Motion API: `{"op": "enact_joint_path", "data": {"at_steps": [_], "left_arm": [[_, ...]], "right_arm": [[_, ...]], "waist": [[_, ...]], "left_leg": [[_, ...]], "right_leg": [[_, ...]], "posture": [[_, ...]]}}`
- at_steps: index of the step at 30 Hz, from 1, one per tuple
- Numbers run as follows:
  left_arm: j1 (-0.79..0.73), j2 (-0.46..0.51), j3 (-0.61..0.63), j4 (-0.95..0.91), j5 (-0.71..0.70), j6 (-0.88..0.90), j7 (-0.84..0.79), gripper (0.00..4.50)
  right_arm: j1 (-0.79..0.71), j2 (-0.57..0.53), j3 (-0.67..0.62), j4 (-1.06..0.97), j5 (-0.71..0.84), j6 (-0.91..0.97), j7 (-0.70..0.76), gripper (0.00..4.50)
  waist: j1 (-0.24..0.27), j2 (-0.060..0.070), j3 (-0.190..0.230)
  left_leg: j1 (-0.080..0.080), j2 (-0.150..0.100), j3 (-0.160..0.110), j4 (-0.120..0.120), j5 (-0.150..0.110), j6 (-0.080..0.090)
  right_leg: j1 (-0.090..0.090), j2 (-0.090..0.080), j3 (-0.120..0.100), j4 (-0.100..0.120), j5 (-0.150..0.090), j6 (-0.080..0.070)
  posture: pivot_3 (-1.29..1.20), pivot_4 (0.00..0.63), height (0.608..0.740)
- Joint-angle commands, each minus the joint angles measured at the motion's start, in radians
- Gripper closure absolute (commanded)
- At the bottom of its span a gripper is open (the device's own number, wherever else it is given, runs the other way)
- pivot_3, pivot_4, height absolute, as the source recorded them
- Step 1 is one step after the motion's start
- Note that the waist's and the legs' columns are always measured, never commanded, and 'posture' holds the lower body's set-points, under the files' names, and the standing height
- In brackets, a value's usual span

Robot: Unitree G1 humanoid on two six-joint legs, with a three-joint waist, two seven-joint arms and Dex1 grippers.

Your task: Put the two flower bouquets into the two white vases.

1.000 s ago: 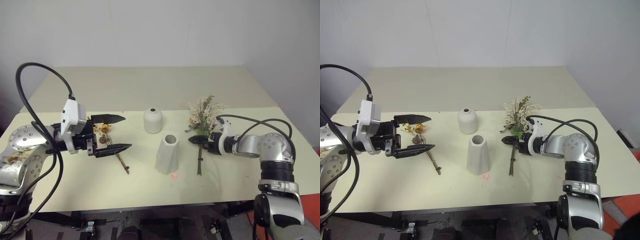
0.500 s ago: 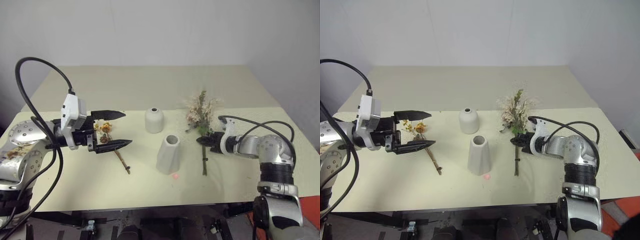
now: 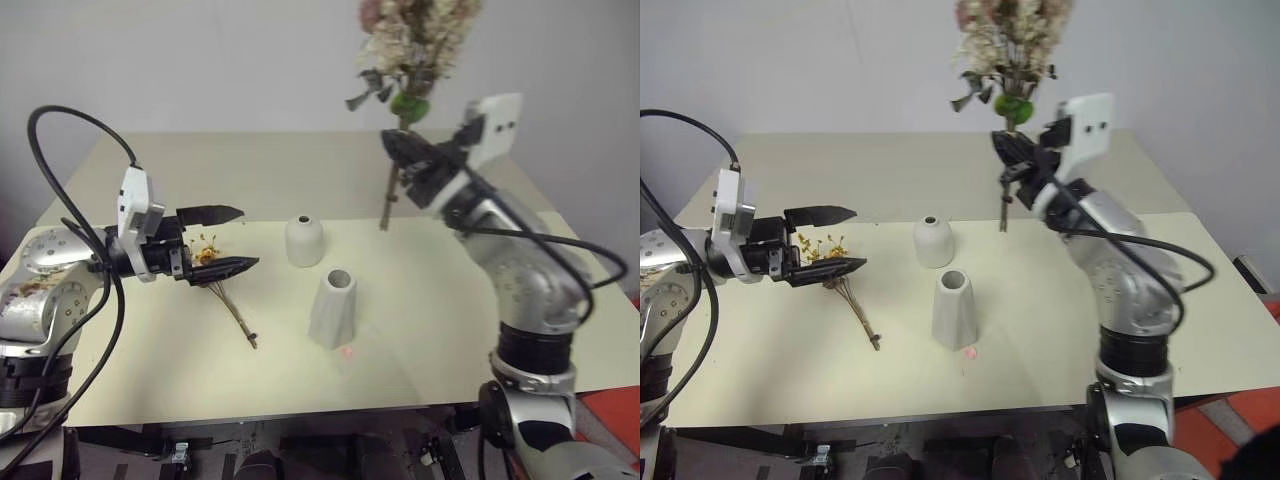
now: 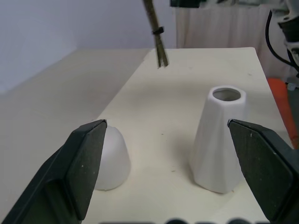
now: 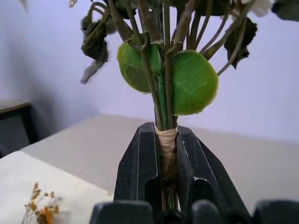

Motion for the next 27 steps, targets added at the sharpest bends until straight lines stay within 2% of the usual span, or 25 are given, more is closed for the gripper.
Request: {"op": "enact_joint_path", "data": {"at_steps": [1, 7, 11, 17, 22, 27], "left_arm": [[-0.009, 0.005, 0.013, -0.016, 0.006, -0.02, 0.005, 0.0], [0.002, 0.008, 0.021, -0.028, 0.005, -0.02, -0.001, 0.0], [-0.017, -0.002, 0.006, -0.008, 0.009, -0.027, -0.019, 0.0], [-0.089, -0.043, -0.043, 0.051, 0.014, -0.052, -0.077, 0.0], [-0.166, -0.063, -0.076, 0.126, 0.0, -0.056, -0.171, 0.0], [-0.226, -0.064, -0.094, 0.188, -0.007, -0.041, -0.263, 0.0]], "right_arm": [[-0.06, 0.041, 0.038, 0.074, -0.079, -0.146, 0.012, 4.3], [-0.06, 0.022, -0.028, -0.014, 0.021, -0.044, 0.036, 4.3], [-0.071, 0.019, -0.116, -0.1, 0.231, 0.124, 0.019, 4.3], [-0.078, -0.031, -0.241, -0.119, 0.553, 0.279, 0.023, 4.3], [-0.062, -0.096, -0.252, -0.122, 0.711, 0.35, 0.027, 4.3], [-0.026, -0.111, -0.194, -0.172, 0.727, 0.343, 0.02, 4.3]], "waist": [[0.002, 0.0, 0.0], [0.016, 0.0, 0.0], [0.009, 0.0, 0.0], [0.007, 0.0, 0.0], [0.004, 0.0, 0.0], [0.002, 0.0, 0.0]], "left_leg": [[-0.001, 0.0, 0.0, 0.0, 0.0, 0.0], [-0.01, -0.001, -0.001, 0.0, 0.0, 0.0], [-0.017, -0.001, -0.001, 0.0, 0.001, -0.002], [-0.016, 0.0, -0.001, 0.001, 0.001, -0.002], [-0.014, 0.0, -0.001, 0.002, 0.002, -0.003], [-0.014, 0.0, -0.001, 0.002, 0.002, -0.003]], "right_leg": [[0.0, -0.001, 0.0, 0.001, 0.0, 0.0], [-0.006, -0.002, -0.003, 0.001, 0.0, 0.0], [-0.016, -0.002, -0.002, 0.004, 0.0, 0.0], [-0.015, -0.001, -0.002, 0.006, 0.001, -0.001], [-0.015, -0.001, -0.002, 0.011, 0.001, -0.001], [-0.015, 0.0, -0.001, 0.012, 0.001, -0.001]], "posture": [[0.0, 0.15, 0.74], [0.0, 0.15, 0.74], [0.0, 0.15, 0.74], [0.0, 0.15, 0.74], [0.0, 0.15, 0.74], [0.0, 0.15, 0.74]]}}
